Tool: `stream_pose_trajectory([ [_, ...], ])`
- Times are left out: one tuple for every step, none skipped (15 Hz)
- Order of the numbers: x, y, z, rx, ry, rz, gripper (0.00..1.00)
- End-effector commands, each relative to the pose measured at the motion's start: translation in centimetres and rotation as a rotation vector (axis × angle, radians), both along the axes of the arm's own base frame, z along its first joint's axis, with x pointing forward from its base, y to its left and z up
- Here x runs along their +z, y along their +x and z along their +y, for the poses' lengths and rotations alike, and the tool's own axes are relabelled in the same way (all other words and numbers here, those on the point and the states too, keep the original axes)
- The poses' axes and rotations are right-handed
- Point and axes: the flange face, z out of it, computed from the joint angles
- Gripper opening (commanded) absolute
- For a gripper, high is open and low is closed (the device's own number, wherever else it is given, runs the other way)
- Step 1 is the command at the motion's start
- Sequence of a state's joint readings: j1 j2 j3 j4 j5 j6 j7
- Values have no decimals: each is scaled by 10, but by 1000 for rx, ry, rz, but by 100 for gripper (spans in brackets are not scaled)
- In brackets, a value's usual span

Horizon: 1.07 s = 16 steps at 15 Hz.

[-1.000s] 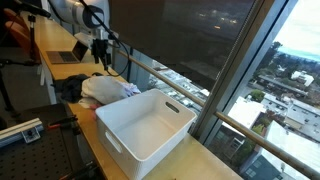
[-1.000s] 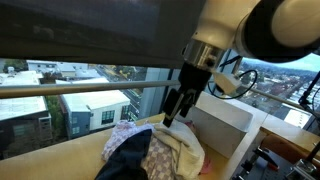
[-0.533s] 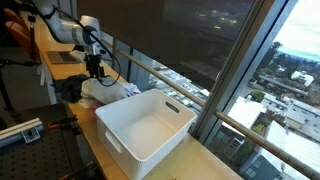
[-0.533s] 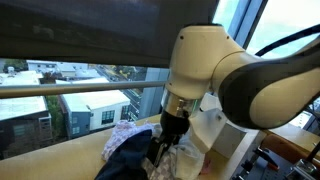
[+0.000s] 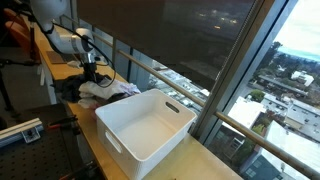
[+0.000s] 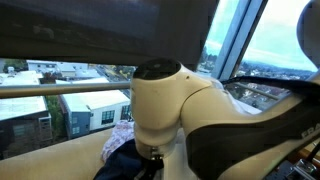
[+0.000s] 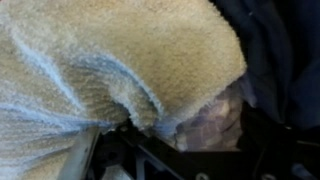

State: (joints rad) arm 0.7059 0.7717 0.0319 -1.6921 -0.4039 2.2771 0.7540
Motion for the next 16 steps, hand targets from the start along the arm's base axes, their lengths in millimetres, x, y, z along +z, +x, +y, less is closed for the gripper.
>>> stream_pose_trajectory([
  [-36, -7, 31, -35, 34, 89, 73],
  [-38, -9, 38, -41, 66, 118, 67],
  [-39, -10, 44, -52, 91, 138, 60],
  [-39, -11, 50, -59, 124, 162, 51],
  [-38, -12, 56, -65, 158, 187, 44],
  [-37, -13, 61, -74, 185, 208, 35],
  [-37, -13, 65, -87, 209, 226, 28],
  [-37, -13, 68, -101, 225, 239, 20],
  [-37, -14, 71, -114, 239, 246, 13],
  [-37, -13, 73, -125, 251, 251, 7],
  [-36, -13, 75, -136, 262, 254, 0],
  [-35, -12, 76, -143, 271, 257, 0],
  [-32, -10, 77, -153, 279, 257, 0],
  [-29, -8, 77, -160, 285, 255, 0],
  [-25, -6, 76, -169, 289, 251, 0],
  [-21, -3, 74, -176, 294, 247, 0],
])
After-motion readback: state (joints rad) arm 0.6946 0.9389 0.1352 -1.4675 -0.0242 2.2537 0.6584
